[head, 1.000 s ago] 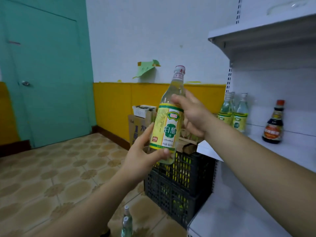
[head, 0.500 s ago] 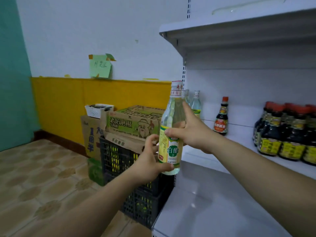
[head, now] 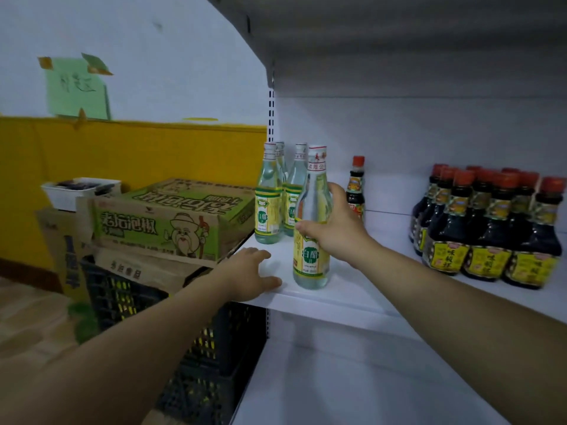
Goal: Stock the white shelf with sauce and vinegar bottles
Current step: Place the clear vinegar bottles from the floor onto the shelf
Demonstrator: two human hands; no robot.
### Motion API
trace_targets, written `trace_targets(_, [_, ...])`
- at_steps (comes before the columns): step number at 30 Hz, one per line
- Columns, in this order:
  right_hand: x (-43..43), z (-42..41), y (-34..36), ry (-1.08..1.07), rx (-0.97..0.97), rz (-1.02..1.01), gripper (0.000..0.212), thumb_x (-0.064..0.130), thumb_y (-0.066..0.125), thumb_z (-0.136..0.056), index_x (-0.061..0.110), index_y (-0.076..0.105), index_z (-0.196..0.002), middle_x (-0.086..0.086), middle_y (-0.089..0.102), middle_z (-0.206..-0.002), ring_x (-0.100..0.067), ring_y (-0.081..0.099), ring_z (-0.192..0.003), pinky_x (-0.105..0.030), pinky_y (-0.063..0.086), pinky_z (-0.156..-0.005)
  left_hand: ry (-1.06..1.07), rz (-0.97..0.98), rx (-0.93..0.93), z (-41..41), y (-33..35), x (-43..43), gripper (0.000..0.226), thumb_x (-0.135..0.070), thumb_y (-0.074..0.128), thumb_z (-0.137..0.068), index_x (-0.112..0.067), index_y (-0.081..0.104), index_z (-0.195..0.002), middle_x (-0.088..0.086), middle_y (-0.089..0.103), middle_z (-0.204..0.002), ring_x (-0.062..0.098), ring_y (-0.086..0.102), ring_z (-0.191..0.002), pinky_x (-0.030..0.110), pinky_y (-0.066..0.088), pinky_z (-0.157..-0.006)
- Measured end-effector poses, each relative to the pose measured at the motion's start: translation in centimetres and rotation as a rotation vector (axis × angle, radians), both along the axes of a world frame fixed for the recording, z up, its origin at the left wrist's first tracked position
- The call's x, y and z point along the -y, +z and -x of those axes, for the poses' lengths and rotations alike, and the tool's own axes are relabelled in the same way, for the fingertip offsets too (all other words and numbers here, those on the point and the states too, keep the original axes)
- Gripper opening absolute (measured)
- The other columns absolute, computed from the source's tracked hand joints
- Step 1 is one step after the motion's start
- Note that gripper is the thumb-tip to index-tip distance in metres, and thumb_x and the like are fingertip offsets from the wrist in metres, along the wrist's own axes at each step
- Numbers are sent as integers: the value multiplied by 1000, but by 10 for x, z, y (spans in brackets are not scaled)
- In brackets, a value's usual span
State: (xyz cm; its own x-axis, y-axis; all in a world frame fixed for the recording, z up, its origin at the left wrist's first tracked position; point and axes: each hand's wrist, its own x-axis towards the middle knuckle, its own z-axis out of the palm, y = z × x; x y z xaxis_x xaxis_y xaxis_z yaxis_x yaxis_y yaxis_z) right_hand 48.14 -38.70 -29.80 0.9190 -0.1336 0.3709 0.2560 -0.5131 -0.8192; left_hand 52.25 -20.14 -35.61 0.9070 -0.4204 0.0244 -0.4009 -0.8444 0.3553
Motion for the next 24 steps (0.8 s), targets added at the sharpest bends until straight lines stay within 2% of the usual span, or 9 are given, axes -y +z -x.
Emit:
trace_targets(5, [2,-47,-11,-16,20,-3,83,32,78,-78,38,26,-143,7,63,-122,-19,63,-106,-45,54,-91,71,-193,18,-40,-16,2,78,-74,32,-86,-30,20,-150,-1,10,-160,21,9,-147,51,8,-117])
trace_targets(8, [-1,-71,-15,-22,26,27,89,38,77,-76,41,22,-146,5,60,-129,-21,61,-112,-46,53,-93,51,-221,32,-51,-27,2,76,-74,25,-86,-32,19,-149,0,10,-160,22,5,-147,52,3,-117])
trace_targets(11, [-2,-91,-19,-30,14,49,93,38,76,-78,45,15,-147,2,59,-130,-22,61,-112,-45,53,-94,24,-217,42,-54,-36,1,76,-74,24,-87,-33,16,-150,0,7,-161,20,2,-147,48,4,-118])
trace_targets(14, [0,-109,-21,-50,13,49,91,33,73,-85,41,10,-151,5,60,-130,-21,61,-111,-42,52,-94,26,-209,71,-56,-40,-1,76,-75,23,-86,-34,15,-150,-1,7,-161,18,2,-147,45,5,-119])
trace_targets(18, [-1,-131,-25,-99,13,60,93,36,70,-86,39,4,-152,1,56,-135,-25,57,-117,-44,50,-96,34,-201,77,-56,-40,0,77,-75,24,-85,-34,16,-150,-3,9,-160,17,4,-147,44,7,-119])
trace_targets(24, [-1,-151,-27,-148,12,92,93,41,67,-87,36,1,-153,-5,53,-137,-29,56,-118,-42,49,-95,34,-181,101,-55,-40,-1,75,-75,25,-85,-34,20,-149,-3,15,-158,17,10,-146,43,11,-118])
